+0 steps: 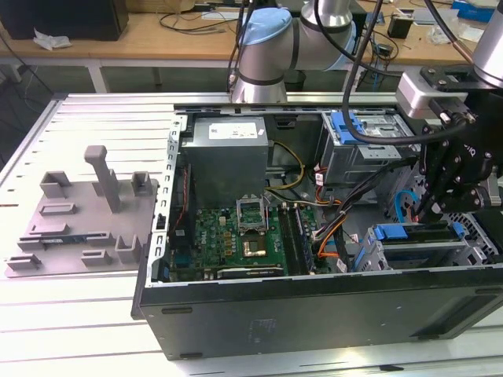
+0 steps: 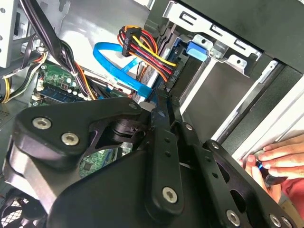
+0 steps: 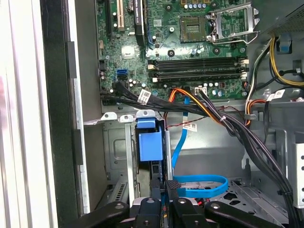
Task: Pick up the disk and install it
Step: 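Insert the second disk wire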
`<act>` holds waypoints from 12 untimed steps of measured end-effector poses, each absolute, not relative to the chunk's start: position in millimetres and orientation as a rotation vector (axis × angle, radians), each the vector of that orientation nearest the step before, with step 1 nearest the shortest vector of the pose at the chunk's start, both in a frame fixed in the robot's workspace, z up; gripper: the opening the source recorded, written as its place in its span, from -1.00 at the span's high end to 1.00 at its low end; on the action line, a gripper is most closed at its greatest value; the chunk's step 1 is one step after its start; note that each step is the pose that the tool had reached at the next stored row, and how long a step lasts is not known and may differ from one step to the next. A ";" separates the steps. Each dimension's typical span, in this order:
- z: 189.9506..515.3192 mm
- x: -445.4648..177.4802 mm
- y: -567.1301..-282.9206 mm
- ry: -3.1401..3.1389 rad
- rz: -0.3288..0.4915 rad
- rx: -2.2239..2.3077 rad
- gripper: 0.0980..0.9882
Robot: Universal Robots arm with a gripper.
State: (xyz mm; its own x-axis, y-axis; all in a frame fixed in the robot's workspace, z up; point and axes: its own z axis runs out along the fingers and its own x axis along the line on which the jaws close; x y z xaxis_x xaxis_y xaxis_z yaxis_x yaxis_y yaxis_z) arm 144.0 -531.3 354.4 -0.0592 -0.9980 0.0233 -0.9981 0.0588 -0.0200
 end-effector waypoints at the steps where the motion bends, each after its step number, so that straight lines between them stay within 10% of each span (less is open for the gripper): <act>1: 354.3 144.2 -531.3 -2.283 0.048 2.152 0.86; 12: 351.6 144.3 -531.3 -2.278 0.048 2.158 0.86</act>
